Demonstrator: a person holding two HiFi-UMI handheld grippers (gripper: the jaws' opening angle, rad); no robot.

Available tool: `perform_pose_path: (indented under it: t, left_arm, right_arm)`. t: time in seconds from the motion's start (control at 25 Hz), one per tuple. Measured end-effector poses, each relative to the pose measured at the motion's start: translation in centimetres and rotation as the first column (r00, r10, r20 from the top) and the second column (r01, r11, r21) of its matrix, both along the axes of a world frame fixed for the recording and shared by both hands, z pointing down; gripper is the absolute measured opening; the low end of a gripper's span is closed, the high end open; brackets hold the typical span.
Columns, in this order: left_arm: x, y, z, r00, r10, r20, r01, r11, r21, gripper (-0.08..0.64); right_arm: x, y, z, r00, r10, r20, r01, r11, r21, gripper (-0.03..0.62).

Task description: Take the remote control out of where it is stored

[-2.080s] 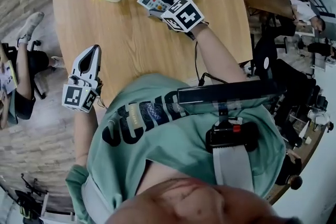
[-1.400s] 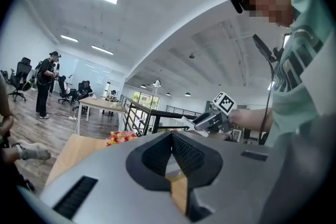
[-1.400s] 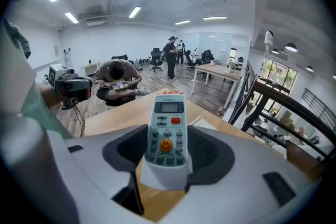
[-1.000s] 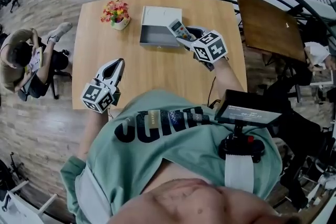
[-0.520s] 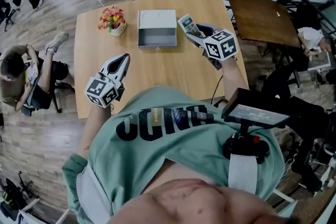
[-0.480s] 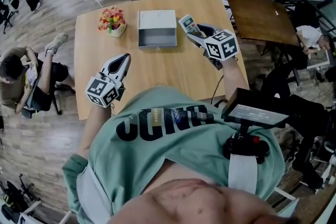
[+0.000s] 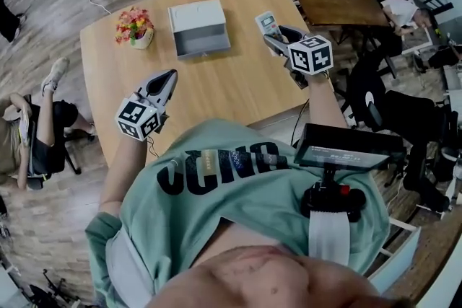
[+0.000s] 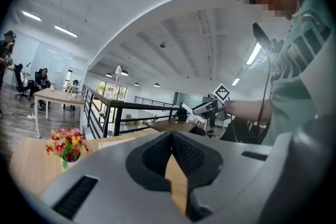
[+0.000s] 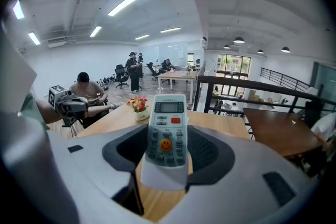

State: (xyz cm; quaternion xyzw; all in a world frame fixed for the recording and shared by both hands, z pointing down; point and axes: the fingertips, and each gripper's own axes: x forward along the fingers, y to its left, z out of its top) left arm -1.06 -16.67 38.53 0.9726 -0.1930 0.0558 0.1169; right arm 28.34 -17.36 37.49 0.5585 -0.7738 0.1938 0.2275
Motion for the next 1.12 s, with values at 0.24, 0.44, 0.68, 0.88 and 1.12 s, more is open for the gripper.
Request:
perform_pose_path:
  t: [0.24, 0.44, 0.68, 0.88, 1.12]
  left_arm:
    - [3.1, 0.7, 2.3, 0.999, 0.014, 0.032, -0.013, 0.999, -0.036, 0.005]
    - [9.2, 0.2, 4.2, 0.999, -0.026, 0.032, 0.028, 0.995, -0.093, 0.005]
    - [16.1, -0.3, 8.3, 0.996, -0.008, 0.088, 0.022, 0.987, -0.159, 0.005]
    - [19.7, -0.9, 12.0, 0.986, 0.039, 0.163, -0.004, 0.977, -0.213, 0.005]
    - [22.6, -1.4, 15.9, 0.975, 0.078, 0.208, -0.017, 0.96, -0.278, 0.005]
  right_arm:
    - [2.6, 0.7, 2.9, 0.999, 0.011, 0.043, -0.01, 1.0, -0.013, 0.242]
    - [7.0, 0.6, 5.8, 0.997, -0.029, 0.075, 0.032, 0.998, -0.045, 0.242]
    - [11.1, 0.0, 9.9, 0.993, -0.057, 0.099, 0.065, 0.994, -0.086, 0.243]
    - [12.8, 0.5, 13.8, 0.991, -0.051, 0.124, 0.069, 0.987, -0.146, 0.242]
    - [13.7, 0.5, 18.3, 0.989, -0.052, 0.142, 0.081, 0.975, -0.208, 0.242]
